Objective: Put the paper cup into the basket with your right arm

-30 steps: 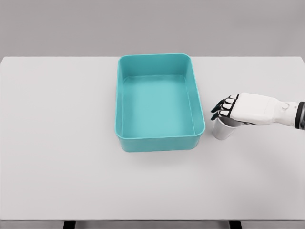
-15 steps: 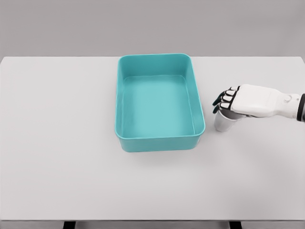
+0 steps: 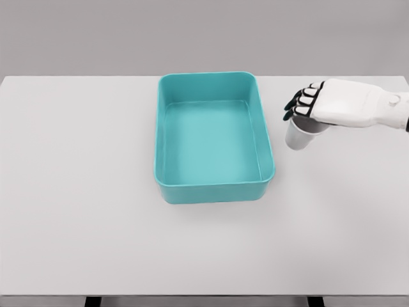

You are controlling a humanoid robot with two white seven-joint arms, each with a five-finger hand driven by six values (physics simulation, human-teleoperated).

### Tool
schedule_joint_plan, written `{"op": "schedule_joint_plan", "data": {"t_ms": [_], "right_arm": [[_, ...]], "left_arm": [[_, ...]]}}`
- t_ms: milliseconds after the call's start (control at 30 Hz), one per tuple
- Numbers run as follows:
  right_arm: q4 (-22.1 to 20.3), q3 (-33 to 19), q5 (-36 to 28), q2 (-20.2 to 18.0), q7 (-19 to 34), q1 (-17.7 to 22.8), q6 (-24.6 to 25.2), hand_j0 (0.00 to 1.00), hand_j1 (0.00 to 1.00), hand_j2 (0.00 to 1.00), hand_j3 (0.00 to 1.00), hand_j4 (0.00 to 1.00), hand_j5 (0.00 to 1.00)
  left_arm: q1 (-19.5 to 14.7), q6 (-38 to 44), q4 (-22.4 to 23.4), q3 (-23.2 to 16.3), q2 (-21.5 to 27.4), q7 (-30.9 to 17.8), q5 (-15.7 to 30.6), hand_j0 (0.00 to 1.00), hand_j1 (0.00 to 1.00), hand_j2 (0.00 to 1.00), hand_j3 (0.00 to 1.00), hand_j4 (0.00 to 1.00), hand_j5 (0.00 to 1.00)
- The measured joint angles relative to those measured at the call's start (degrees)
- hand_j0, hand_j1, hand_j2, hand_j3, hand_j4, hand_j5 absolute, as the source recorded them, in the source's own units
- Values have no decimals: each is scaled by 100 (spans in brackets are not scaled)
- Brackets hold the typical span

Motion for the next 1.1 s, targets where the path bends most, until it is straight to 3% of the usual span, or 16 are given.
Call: {"op": "schedule_joint_plan", "data": {"t_ms": [300,600,1100], "right_arm": [[-1,142,-1,42,0,-290,0,53,53,53,53,53,53],[-4,476,-17,72,-21,-905,0,53,53,53,53,53,53],[36,730,-33,560,23,-1354,1,50,50,50,50,50,50]], "left_arm": [[0,0,0,-2,0,0,0,100,100,100,100,100,100],[0,0,0,0,0,0,0,100,100,100,100,100,100],[0,0,0,0,0,0,0,100,100,100,100,100,100]]}}
